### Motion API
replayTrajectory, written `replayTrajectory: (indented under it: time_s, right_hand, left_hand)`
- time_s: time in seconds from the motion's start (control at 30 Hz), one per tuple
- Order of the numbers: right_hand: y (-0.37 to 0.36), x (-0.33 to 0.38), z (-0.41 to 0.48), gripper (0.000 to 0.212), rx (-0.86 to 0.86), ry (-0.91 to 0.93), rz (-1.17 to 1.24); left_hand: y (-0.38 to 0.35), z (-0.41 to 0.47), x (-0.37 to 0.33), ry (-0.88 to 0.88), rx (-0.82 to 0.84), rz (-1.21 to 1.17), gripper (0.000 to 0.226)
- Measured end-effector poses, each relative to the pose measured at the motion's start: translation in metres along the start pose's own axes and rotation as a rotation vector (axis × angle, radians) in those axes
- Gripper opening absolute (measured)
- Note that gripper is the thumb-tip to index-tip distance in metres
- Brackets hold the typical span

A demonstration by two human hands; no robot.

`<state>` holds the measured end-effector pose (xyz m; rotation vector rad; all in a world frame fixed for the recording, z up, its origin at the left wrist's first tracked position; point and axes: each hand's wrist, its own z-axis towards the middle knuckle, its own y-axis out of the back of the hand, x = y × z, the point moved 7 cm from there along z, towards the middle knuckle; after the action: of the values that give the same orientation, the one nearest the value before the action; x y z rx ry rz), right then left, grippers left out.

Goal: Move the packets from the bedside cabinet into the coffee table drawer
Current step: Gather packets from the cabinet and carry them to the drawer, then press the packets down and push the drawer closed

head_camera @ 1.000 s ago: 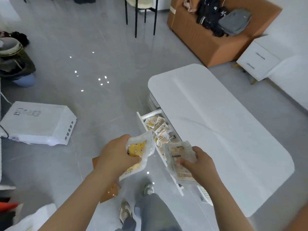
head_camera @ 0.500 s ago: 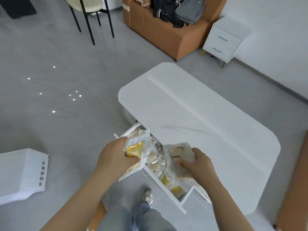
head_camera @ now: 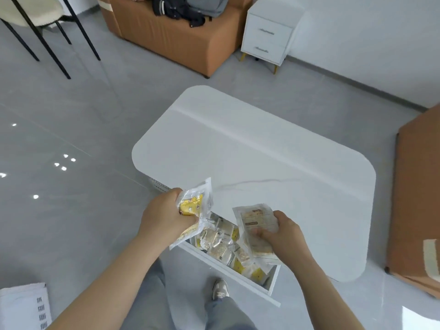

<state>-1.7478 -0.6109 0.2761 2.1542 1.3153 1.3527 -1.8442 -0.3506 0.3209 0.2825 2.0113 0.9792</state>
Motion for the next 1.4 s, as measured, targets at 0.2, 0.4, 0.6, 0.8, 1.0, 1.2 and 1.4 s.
replayTrajectory:
  time_s: [0.2,0.4,0.6,0.8,1.0,1.2,1.4]
  right_hand:
    - [-0.04,0.014,0.007,0.031,-0.045,-0.117,0.098]
    - [-0.077,0.021,0.013,0.026,-0.152,-0.203,0.077]
    - [-0.127,0.001,0.034,0.033,-0.156,-0.222,0.041]
    - [-0.174,-0.042,0.078,0.034,-0.123,-0.211,-0.034]
    - [-0.224,-0.091,0.137,0.029,-0.09,-0.2,-0.125]
    - [-0.28,-0.131,0.2,0.035,-0.076,-0.152,-0.153]
    - [-0.329,-0.163,0.25,0.039,-0.082,-0.139,-0.117]
  left_hand:
    - [0.004,0.062,0.008,-0.148,0.154,0.139,0.03]
    - [-0.01,0.097,0.034,-0.241,0.252,0.251,0.026]
    - [-0.061,0.117,0.07,-0.303,0.312,0.276,0.034]
    - [-0.123,0.142,0.119,-0.302,0.291,0.247,0.04]
    - [-0.195,0.173,0.169,-0.31,0.344,0.333,0.037]
    - [-0.262,0.208,0.219,-0.34,0.352,0.347,0.047]
    - [-0.306,0.234,0.259,-0.391,0.342,0.362,0.023]
